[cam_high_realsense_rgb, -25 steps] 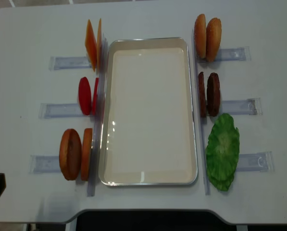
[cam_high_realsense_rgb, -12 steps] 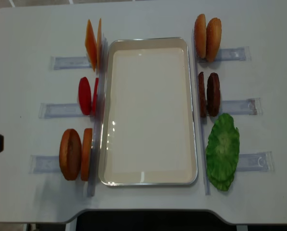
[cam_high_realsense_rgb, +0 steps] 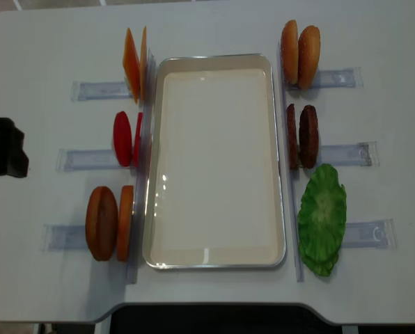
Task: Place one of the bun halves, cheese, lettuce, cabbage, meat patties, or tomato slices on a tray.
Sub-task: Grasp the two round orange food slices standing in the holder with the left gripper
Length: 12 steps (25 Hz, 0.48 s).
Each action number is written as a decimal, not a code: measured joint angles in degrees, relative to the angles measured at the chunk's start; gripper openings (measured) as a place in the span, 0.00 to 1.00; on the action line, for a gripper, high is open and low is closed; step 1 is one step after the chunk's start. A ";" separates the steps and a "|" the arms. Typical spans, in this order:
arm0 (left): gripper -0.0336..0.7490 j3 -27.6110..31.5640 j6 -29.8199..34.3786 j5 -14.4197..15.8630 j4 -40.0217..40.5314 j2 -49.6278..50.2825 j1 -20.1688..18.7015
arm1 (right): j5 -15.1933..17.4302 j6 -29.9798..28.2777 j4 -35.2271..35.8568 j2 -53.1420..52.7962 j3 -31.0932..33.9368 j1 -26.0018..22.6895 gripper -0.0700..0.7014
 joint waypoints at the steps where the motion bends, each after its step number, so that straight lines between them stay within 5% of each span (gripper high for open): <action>1: 0.71 -0.16 -0.62 -0.07 0.00 0.89 0.00 | 0.00 0.00 0.00 0.00 0.00 0.00 0.81; 12: 0.71 -0.44 -3.33 -0.12 1.35 3.06 0.00 | 0.00 0.00 0.00 0.00 0.00 0.00 0.81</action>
